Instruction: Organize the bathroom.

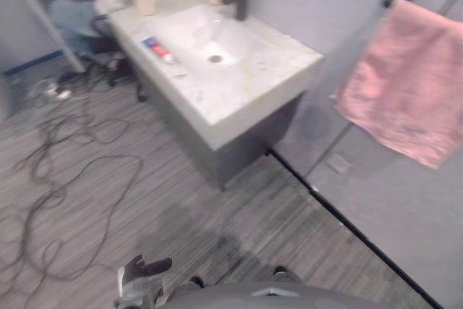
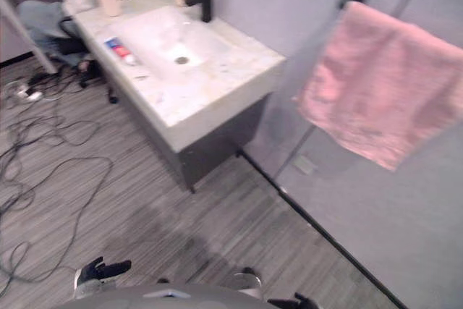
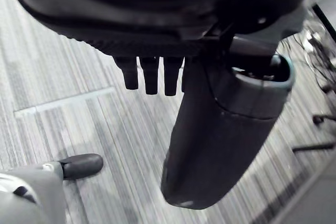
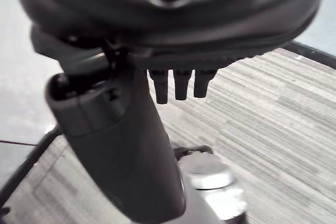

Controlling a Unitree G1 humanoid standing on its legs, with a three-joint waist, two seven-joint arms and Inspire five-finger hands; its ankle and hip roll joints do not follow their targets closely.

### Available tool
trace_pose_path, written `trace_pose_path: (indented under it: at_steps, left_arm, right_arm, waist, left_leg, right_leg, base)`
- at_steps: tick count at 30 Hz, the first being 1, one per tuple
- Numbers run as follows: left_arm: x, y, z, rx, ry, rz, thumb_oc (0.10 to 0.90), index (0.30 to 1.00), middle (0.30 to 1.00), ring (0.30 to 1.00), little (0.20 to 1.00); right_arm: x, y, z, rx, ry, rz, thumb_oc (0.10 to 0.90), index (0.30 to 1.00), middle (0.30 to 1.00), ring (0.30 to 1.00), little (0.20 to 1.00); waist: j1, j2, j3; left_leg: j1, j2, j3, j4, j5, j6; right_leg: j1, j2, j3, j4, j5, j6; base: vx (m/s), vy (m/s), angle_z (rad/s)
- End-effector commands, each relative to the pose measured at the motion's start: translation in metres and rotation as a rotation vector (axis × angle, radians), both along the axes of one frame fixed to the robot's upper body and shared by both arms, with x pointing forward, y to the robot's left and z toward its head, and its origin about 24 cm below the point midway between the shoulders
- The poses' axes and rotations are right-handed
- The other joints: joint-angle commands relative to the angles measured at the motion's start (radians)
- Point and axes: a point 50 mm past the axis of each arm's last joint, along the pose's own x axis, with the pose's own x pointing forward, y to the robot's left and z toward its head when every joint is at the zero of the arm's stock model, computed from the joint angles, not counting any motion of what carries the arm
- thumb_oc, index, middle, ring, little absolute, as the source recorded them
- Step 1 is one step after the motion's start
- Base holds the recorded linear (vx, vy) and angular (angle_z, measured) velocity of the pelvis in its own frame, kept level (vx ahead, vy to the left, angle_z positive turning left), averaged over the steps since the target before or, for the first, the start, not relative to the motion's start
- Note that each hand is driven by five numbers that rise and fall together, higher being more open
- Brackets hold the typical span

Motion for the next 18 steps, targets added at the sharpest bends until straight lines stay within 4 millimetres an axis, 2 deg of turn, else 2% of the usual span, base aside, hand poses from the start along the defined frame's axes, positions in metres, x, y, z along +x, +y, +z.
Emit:
trace_pose_path:
  at_steps: [1,2,3,4,6,7,8,11,12,13,14,15,16,18]
  left_arm:
    - [0.004,0.028,0.01,0.109,0.001,-0.067,0.8,0.9,0.9,0.9,0.9]
    - [0.01,0.027,0.01,0.104,0.019,-0.12,0.8,0.9,0.9,0.9,0.9]
    - [0.011,0.023,0.009,0.106,0.045,-0.183,0.8,0.9,0.9,0.9,0.9]
    - [0.011,0.023,0.009,0.106,0.049,-0.202,0.8,0.9,0.9,0.9,0.9]
    - [0.012,0.024,0.009,0.108,0.042,-0.211,0.8,0.9,0.9,0.9,0.9]
    - [0.014,0.026,0.01,0.11,0.033,-0.193,0.8,0.9,0.9,0.9,0.9]
    - [0.019,0.028,0.012,0.122,0.02,-0.216,0.8,0.9,0.9,0.9,0.9]
    - [0.037,0.023,0.016,0.15,-0.032,-0.328,0.8,0.9,0.9,0.9,0.9]
    - [0.051,0.019,0.02,0.157,-0.078,-0.33,0.8,0.9,0.9,0.9,0.9]
    - [0.056,0.019,0.022,0.158,-0.092,-0.324,0.8,0.9,0.9,0.9,0.9]
    - [0.069,0.016,0.026,0.153,-0.128,-0.303,0.8,0.9,0.9,0.9,0.9]
    - [0.076,0.015,0.028,0.15,-0.146,-0.292,0.8,0.9,0.9,0.9,0.9]
    - [0.09,0.012,0.033,0.148,-0.176,-0.275,0.8,0.9,0.9,0.9,0.9]
    - [0.106,0.009,0.039,0.155,-0.21,-0.282,0.8,0.9,0.9,0.9,0.9]
  right_arm:
    - [0.053,-0.014,0.014,-0.083,-0.112,0.014,0.8,0.9,0.9,0.9,0.9]
    - [0.056,-0.019,0.017,-0.094,-0.111,-0.025,0.8,0.9,0.9,0.9,0.9]
    - [0.054,-0.027,0.019,-0.094,-0.105,-0.085,0.8,0.9,0.9,0.9,0.9]
    - [0.052,-0.029,0.019,-0.09,-0.093,-0.077,0.8,0.9,0.9,0.9,0.9]
    - [0.049,-0.03,0.019,-0.086,-0.068,-0.043,0.8,0.9,0.9,0.9,0.9]
    - [0.045,-0.031,0.018,-0.081,-0.054,-0.029,0.8,0.9,0.9,0.9,0.9]
    - [0.04,-0.032,0.016,-0.067,-0.034,-0.04,0.8,0.9,0.9,0.9,0.9]
    - [0.024,-0.027,0.011,-0.043,0.017,-0.057,0.8,0.9,0.9,0.9,0.9]
    - [0.016,-0.022,0.008,-0.025,0.05,-0.039,0.8,0.9,0.9,0.9,0.9]
    - [0.015,-0.02,0.007,-0.021,0.056,-0.031,0.8,0.9,0.9,0.9,0.9]
    - [0.011,-0.015,0.005,-0.007,0.079,-0.007,0.8,0.9,0.9,0.9,0.9]
    - [0.008,-0.013,0.004,0.008,0.095,0.007,0.8,0.9,0.9,0.9,0.9]
    - [0.005,-0.008,0.002,0.034,0.119,0.056,0.8,0.9,0.9,0.9,0.9]
    - [0.006,-0.006,0.001,0.007,0.182,0.268,0.8,0.9,0.9,0.9,0.9]
  waist:
    - [-0.006,0.021,0.033]
    - [-0.002,0.024,0.045]
    - [0.007,0.016,0.061]
    - [0.01,0.014,0.069]
    - [0.01,0.018,0.082]
    - [0.002,0.031,0.093]
    - [-0.015,0.043,0.098]
    - [-0.064,0.059,0.091]
    - [-0.097,0.053,0.097]
    - [-0.107,0.052,0.094]
    - [-0.136,0.044,0.094]
    - [-0.147,0.034,0.089]
    - [-0.164,0.02,0.086]
    - [-0.174,0.002,0.079]
  left_leg:
    - [0.112,0.083,-0.042,-0.073,0.069,0.006]
    - [0.087,0.054,-0.058,-0.047,0.043,0.027]
    - [0.046,-0.011,-0.088,0.015,-0.003,0.063]
    - [0.037,-0.035,-0.098,0.038,-0.02,0.078]
    - [0.031,-0.055,-0.109,0.057,-0.034,0.093]
    - [0.035,-0.067,-0.119,0.055,-0.034,0.104]
    - [0.048,-0.082,-0.142,0.034,-0.024,0.112]
    - [0.084,-0.125,-0.18,-0.018,-0.004,0.121]
    - [0.12,-0.151,-0.189,-0.044,-0.007,0.124]
    - [0.123,-0.158,-0.191,-0.05,-0.006,0.126]
    - [0.142,-0.175,-0.197,-0.062,-0.01,0.125]
    - [0.147,-0.192,-0.2,-0.064,-0.013,0.123]
    - [0.156,-0.228,-0.225,-0.062,-0.026,0.123]
    - [0.157,-0.273,-0.239,-0.045,-0.053,0.127]
  right_leg:
    - [-0.149,-0.026,0.031,0.053,0.085,0.077]
    - [-0.155,-0.08,0.043,0.092,0.11,0.068]
    - [-0.183,-0.186,0.075,0.175,0.251,0.059]
    - [-0.198,-0.216,0.092,0.211,0.299,0.061]
    - [-0.225,-0.231,0.12,0.284,0.332,0.056]
    - [-0.252,-0.2,0.162,0.355,0.317,0.043]
    - [-0.278,-0.147,0.195,0.42,0.298,0.03]
    - [-0.353,0.018,0.205,0.485,0.256,0.021]
    - [-0.389,0.111,0.183,0.456,0.229,0.035]
    - [-0.4,0.135,0.176,0.437,0.222,0.039]
    - [-0.403,0.197,0.154,0.361,0.177,0.054]
    - [-0.399,0.227,0.141,0.294,0.164,0.056]
    - [-0.374,0.28,0.114,0.179,0.17,0.053]
    - [-0.363,0.316,0.078,0.082,0.194,0.051]
  base:
    - [-0.03,0.628,0.82]
    - [0.04,0.689,0.85]
    - [0.06,0.83,1.02]
    - [0.05,0.613,0.86]
    - [0.03,0.409,0.63]
    - [0.11,0.614,0.3]
    - [0.15,0.614,0.38]
    - [0.25,0.494,0.95]
    - [0.34,0.386,1.34]
    - [0.42,0.349,0.99]
    - [0.32,0.215,0.79]
    - [0.44,0.256,0.75]
    - [0.38,0.208,0.58]
    - [0.37,0.199,0.53]
